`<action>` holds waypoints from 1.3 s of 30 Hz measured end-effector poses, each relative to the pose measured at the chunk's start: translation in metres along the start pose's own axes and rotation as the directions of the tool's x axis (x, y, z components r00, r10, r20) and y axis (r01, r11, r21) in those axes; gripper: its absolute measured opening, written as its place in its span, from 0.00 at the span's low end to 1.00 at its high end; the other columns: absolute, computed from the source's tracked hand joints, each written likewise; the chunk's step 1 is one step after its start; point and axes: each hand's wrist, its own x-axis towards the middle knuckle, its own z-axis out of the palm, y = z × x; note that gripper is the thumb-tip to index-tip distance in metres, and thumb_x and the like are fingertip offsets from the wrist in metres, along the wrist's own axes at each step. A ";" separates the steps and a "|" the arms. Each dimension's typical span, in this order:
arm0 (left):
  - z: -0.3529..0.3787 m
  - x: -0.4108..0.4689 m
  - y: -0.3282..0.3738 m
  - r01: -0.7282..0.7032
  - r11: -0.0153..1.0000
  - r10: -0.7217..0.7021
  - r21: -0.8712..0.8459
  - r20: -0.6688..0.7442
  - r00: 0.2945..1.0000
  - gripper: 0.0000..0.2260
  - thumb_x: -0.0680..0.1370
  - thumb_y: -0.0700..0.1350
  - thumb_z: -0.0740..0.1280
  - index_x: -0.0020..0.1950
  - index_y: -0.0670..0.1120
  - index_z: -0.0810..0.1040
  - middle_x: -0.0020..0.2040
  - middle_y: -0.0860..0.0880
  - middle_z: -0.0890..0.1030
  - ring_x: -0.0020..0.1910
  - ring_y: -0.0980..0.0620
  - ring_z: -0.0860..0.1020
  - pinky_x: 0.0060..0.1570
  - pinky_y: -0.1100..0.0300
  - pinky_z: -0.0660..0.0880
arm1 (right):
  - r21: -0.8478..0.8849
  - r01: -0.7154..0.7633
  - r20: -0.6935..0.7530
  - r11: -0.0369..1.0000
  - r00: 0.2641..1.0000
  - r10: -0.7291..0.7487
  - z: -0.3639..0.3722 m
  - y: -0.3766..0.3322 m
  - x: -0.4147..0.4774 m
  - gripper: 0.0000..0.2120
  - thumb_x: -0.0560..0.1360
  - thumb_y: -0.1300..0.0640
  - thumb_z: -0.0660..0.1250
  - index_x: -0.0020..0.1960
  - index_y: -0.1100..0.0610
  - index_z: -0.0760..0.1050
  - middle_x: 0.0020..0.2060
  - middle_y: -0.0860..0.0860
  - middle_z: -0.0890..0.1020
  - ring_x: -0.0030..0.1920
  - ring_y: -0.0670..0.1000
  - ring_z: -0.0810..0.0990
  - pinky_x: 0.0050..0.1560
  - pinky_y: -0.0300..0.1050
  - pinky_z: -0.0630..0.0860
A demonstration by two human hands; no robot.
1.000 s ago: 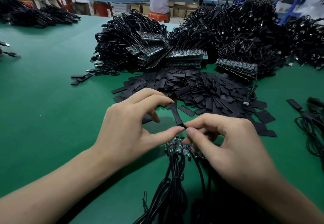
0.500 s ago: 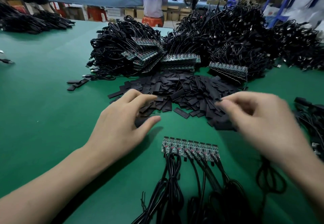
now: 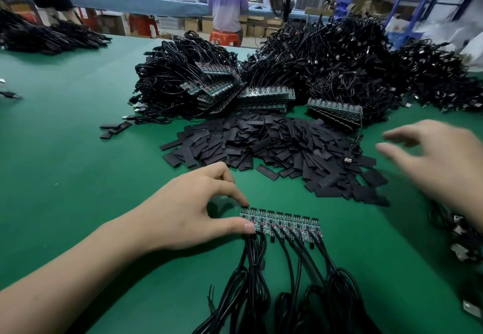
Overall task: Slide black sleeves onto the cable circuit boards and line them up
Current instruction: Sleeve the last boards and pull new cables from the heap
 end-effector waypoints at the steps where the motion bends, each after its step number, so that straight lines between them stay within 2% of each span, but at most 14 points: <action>1: 0.000 0.000 0.001 -0.003 0.999 0.004 -0.035 0.007 1.000 0.26 0.67 0.78 0.65 0.55 0.64 0.81 0.53 0.60 0.72 0.50 0.58 0.77 0.52 0.55 0.75 | 0.059 0.098 0.049 0.993 0.994 -0.101 0.002 -0.023 -0.012 0.14 0.76 0.44 0.68 0.55 0.48 0.85 0.51 0.47 0.85 0.52 0.48 0.82 0.51 0.45 0.76; 3: 0.000 -0.001 0.003 -0.027 0.993 0.029 -0.114 0.020 0.999 0.23 0.68 0.74 0.70 0.57 0.63 0.81 0.52 0.60 0.72 0.50 0.58 0.76 0.50 0.59 0.73 | 0.209 0.215 0.207 0.954 0.944 -0.258 0.015 -0.057 -0.031 0.14 0.74 0.39 0.64 0.53 0.42 0.84 0.47 0.35 0.82 0.48 0.35 0.79 0.48 0.35 0.73; 7: -0.010 -0.002 0.007 -0.157 0.957 0.187 -0.243 0.107 0.976 0.12 0.76 0.58 0.74 0.59 0.62 0.82 0.53 0.55 0.74 0.54 0.50 0.76 0.55 0.53 0.74 | 0.273 0.302 0.350 0.913 0.853 -0.387 0.057 -0.084 -0.051 0.16 0.78 0.38 0.62 0.59 0.42 0.82 0.52 0.37 0.79 0.57 0.37 0.74 0.61 0.44 0.73; 12: -0.005 -0.004 0.008 -0.277 0.937 0.323 -0.215 0.227 0.919 0.11 0.78 0.53 0.74 0.59 0.64 0.83 0.54 0.58 0.73 0.58 0.54 0.74 0.60 0.58 0.71 | 0.266 0.317 0.314 0.910 0.864 -0.393 0.077 -0.084 -0.058 0.17 0.79 0.37 0.63 0.64 0.41 0.77 0.53 0.37 0.72 0.61 0.38 0.68 0.60 0.43 0.70; 20: -0.004 0.001 0.000 -0.213 0.815 0.303 -0.539 0.082 0.950 0.03 0.77 0.48 0.75 0.50 0.53 0.84 0.51 0.49 0.81 0.51 0.47 0.81 0.54 0.58 0.76 | 0.335 0.329 0.275 0.883 0.862 -0.425 0.081 -0.084 -0.067 0.13 0.78 0.38 0.65 0.61 0.39 0.79 0.50 0.37 0.71 0.58 0.39 0.67 0.59 0.44 0.70; 22: -0.009 0.000 -0.005 -0.135 0.740 0.259 -0.659 0.094 0.961 0.05 0.77 0.49 0.74 0.51 0.51 0.82 0.52 0.43 0.81 0.51 0.45 0.81 0.53 0.55 0.77 | 0.361 0.315 0.276 0.878 0.863 -0.423 0.081 -0.084 -0.067 0.11 0.79 0.39 0.66 0.59 0.40 0.79 0.50 0.37 0.72 0.58 0.39 0.67 0.60 0.45 0.69; 24: -0.009 0.002 -0.013 -0.093 0.708 0.245 -0.700 0.120 0.962 0.04 0.78 0.42 0.72 0.50 0.49 0.80 0.53 0.40 0.81 0.50 0.42 0.80 0.52 0.49 0.76 | 0.391 0.297 0.277 0.871 0.865 -0.419 0.081 -0.083 -0.068 0.10 0.79 0.40 0.67 0.58 0.40 0.79 0.50 0.37 0.72 0.58 0.39 0.67 0.61 0.44 0.69; 26: -0.003 0.007 -0.015 -0.115 0.709 0.261 -0.696 0.107 0.960 0.09 0.75 0.34 0.69 0.45 0.48 0.80 0.49 0.42 0.82 0.48 0.39 0.79 0.49 0.46 0.74 | 0.410 0.289 0.277 0.865 0.864 -0.420 0.082 -0.083 -0.068 0.09 0.78 0.41 0.67 0.57 0.40 0.78 0.50 0.36 0.72 0.58 0.38 0.67 0.62 0.44 0.68; 28: 0.001 0.010 -0.009 -0.141 0.654 0.299 -0.743 0.082 0.951 0.06 0.69 0.35 0.69 0.39 0.45 0.80 0.45 0.42 0.84 0.42 0.38 0.81 0.47 0.45 0.75 | 0.427 0.275 0.275 0.861 0.868 -0.413 0.082 -0.084 -0.069 0.07 0.78 0.42 0.68 0.55 0.40 0.78 0.50 0.36 0.72 0.58 0.38 0.67 0.63 0.45 0.68; 30: -0.004 0.008 -0.007 -0.141 0.685 0.310 -0.715 0.110 0.944 0.02 0.70 0.38 0.70 0.37 0.42 0.81 0.48 0.39 0.85 0.45 0.41 0.83 0.51 0.50 0.77 | 0.450 0.258 0.265 0.855 0.876 -0.404 0.082 -0.085 -0.069 0.05 0.78 0.43 0.69 0.53 0.39 0.77 0.49 0.36 0.73 0.58 0.38 0.68 0.64 0.46 0.68; 33: -0.017 0.002 -0.009 -0.104 0.829 0.214 -0.549 0.140 0.967 0.18 0.73 0.29 0.62 0.38 0.48 0.85 0.54 0.47 0.86 0.52 0.50 0.83 0.55 0.61 0.74 | 0.482 0.198 0.252 0.854 0.901 -0.352 0.082 -0.086 -0.070 0.04 0.77 0.44 0.70 0.50 0.40 0.76 0.48 0.34 0.77 0.56 0.36 0.72 0.60 0.40 0.69; 36: -0.008 0.002 -0.007 -0.059 0.909 0.054 -0.413 -0.024 0.998 0.14 0.80 0.35 0.66 0.43 0.51 0.85 0.45 0.50 0.85 0.45 0.50 0.82 0.48 0.53 0.78 | 0.560 0.113 0.227 0.821 0.932 -0.283 0.082 -0.087 -0.071 0.03 0.76 0.47 0.73 0.47 0.43 0.80 0.43 0.36 0.81 0.50 0.35 0.77 0.49 0.31 0.71; 38: 0.001 0.003 -0.003 -0.024 0.937 -0.003 -0.350 -0.077 0.997 0.03 0.79 0.50 0.71 0.46 0.53 0.83 0.41 0.52 0.83 0.40 0.50 0.80 0.42 0.52 0.77 | 0.628 0.076 0.189 0.775 0.951 -0.246 0.081 -0.089 -0.070 0.03 0.74 0.50 0.75 0.44 0.44 0.81 0.41 0.37 0.83 0.48 0.36 0.80 0.47 0.29 0.71; 39: 0.004 0.003 -0.001 -0.015 0.946 -0.008 -0.324 -0.071 0.997 0.09 0.77 0.57 0.71 0.45 0.53 0.83 0.40 0.53 0.83 0.38 0.52 0.80 0.41 0.53 0.77 | 0.657 0.060 0.174 0.752 0.958 -0.228 0.080 -0.090 -0.070 0.04 0.74 0.52 0.76 0.43 0.45 0.82 0.41 0.37 0.83 0.47 0.37 0.80 0.46 0.28 0.71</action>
